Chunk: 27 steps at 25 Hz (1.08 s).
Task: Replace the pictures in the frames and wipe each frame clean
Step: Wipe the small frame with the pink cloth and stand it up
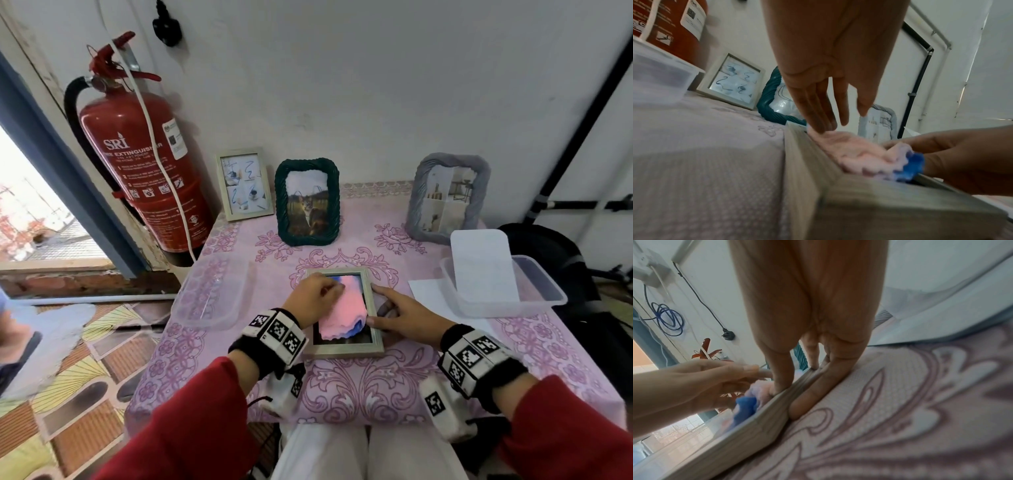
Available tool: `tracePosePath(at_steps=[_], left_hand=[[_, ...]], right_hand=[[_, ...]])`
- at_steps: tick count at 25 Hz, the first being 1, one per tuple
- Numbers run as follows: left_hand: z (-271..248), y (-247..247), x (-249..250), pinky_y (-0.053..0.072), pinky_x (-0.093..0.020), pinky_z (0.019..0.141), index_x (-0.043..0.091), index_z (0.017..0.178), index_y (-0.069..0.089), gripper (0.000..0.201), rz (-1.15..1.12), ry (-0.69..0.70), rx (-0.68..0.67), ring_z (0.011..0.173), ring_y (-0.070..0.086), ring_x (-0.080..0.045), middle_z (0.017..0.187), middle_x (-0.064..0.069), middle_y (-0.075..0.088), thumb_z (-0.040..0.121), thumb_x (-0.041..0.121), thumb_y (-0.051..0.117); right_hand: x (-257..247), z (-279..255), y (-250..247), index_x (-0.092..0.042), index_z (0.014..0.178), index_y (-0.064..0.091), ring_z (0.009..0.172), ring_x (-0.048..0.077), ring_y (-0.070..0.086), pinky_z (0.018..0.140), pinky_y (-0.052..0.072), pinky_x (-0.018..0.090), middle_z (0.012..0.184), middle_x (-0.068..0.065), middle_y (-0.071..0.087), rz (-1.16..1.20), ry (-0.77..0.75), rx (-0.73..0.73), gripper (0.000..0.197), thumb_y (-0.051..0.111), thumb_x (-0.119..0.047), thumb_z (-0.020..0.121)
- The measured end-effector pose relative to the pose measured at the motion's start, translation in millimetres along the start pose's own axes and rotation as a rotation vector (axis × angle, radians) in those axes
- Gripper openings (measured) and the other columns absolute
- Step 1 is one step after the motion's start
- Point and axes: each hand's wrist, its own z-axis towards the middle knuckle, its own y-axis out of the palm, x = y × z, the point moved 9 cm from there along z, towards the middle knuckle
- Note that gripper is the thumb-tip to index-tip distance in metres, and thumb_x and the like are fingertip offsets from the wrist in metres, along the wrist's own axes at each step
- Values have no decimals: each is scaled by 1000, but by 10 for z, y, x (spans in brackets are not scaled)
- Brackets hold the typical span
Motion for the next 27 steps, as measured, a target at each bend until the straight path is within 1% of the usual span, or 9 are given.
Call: tracePosePath(at_steps=[4, 8, 11, 14, 15, 17, 20, 24, 27], left_hand=[[-80, 210, -66, 35, -32, 104, 10, 133, 51, 46, 134, 44, -211, 119, 43, -24, 128, -11, 43, 90, 25, 59], [-116, 43, -76, 27, -31, 113, 16, 138, 44, 66, 84, 76, -105, 132, 36, -21, 141, -6, 41, 81, 36, 69], [-133, -88, -272, 13, -24, 113, 17, 147, 23, 99, 86, 15, -135, 143, 20, -17, 155, -2, 23, 69, 47, 76], [-161, 47, -505, -1, -28, 114, 16, 150, -3, 123, 201, -36, -364, 146, -9, -19, 158, -4, -8, 65, 52, 78], [-164, 90, -566, -2, -33, 117, 16, 149, -8, 126, 231, -43, -413, 145, -15, -20, 157, -5, -14, 64, 53, 78], [-164, 136, -639, 3, -36, 120, 16, 148, -11, 130, 245, -41, -437, 144, -16, -21, 156, -4, -18, 62, 55, 78], [-160, 133, -680, 6, -31, 120, 17, 149, -8, 129, 191, -24, -407, 145, -9, -18, 157, -1, -15, 61, 54, 80], [-155, 118, -693, 5, -20, 114, 18, 149, -6, 127, 188, 1, -397, 145, -2, -12, 157, 0, -14, 62, 54, 79], [-201, 112, -649, 8, -24, 118, 20, 150, -5, 123, 149, 18, -382, 145, -1, -12, 157, 2, -14, 64, 50, 79]], right_hand=[[-59, -14, 18, -24, 144, 28, 69, 4, 50, 63, 44, 8, 81, -4, 51, -65, -48, -7, 67, 63, -19, 88], [-5, -50, 30, -16, 142, 34, 73, 10, 55, 69, 52, 18, 85, 2, 49, 44, 56, -66, 57, 58, -10, 90], [2, -51, -42, -13, 139, 34, 78, 17, 55, 72, 53, 28, 92, 5, 49, 56, 168, -35, 57, 58, -4, 88], [-446, 43, -190, -10, 132, 46, 104, 22, 50, 94, 40, 29, 111, 10, 48, -377, -95, 216, 47, 59, -12, 87], [-617, 65, -116, -12, 129, 50, 113, 23, 46, 98, 36, 29, 117, 10, 49, -467, -198, 222, 45, 61, -18, 86], [-739, 148, 180, -17, 131, 50, 123, 22, 41, 103, 33, 32, 128, 7, 48, -668, -278, 60, 52, 63, -35, 84], [-591, 261, 418, -22, 138, 43, 129, 20, 37, 105, 31, 34, 139, 2, 41, -921, -206, -120, 69, 65, -50, 79], [-638, 371, 349, -19, 124, 55, 115, 20, 46, 95, 38, 33, 122, 3, 52, -863, -228, -57, 53, 70, -39, 77], [-747, 475, 268, -10, 106, 66, 102, 25, 56, 84, 43, 34, 106, 10, 62, -767, -255, 23, 28, 65, -17, 78]])
